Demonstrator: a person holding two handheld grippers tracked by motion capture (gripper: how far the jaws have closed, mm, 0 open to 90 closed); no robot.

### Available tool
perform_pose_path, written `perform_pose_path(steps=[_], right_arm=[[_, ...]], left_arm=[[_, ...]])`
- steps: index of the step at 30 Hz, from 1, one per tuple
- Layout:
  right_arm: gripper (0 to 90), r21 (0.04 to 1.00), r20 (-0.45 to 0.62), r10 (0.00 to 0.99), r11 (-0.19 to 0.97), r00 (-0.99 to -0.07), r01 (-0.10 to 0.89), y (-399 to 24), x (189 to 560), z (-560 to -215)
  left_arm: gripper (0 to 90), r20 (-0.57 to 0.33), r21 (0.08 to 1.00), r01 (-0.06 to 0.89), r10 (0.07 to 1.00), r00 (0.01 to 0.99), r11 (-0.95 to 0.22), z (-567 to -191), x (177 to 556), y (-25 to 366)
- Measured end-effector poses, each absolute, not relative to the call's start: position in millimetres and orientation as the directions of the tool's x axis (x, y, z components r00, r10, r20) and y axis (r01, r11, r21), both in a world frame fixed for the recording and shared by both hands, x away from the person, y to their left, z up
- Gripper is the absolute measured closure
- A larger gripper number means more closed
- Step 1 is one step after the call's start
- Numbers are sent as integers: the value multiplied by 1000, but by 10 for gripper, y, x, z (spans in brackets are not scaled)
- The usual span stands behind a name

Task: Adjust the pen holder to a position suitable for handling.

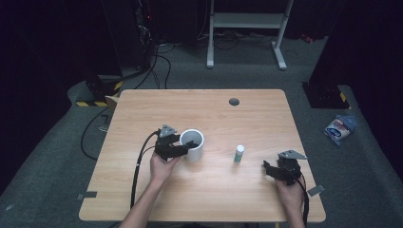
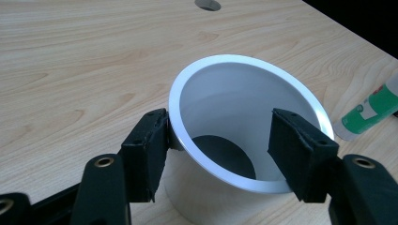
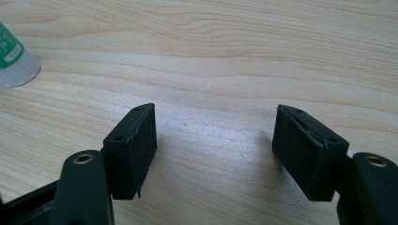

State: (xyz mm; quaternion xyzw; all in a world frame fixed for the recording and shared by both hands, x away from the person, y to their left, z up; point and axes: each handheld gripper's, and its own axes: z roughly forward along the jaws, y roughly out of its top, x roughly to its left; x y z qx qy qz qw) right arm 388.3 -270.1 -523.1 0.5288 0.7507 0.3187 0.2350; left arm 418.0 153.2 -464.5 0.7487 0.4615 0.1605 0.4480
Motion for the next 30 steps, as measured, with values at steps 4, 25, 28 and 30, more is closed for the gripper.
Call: perform_pose_path(steps=[4,25,28,30], right_arm=[[311,727,-16,944,238,-330,644,-2701,3882,-5231],[311,727,-16,944,238,-330,644,-2700,3882,-5231],[311,727,-16,944,238,-330,644,-2700,3882,-5231],[311,727,-16,944,238,-330,644,-2700,3882,-5231]], left_arm=[[380,-176,818,547,829,530,-176,-4644,4150,1512],[379,-200,825,538,800,565,-173,-4674,3952,1426],[380,-194,828,531,796,573,-181,-4677,3927,1417],[379,-201,830,530,794,574,-173,-4684,3906,1405]])
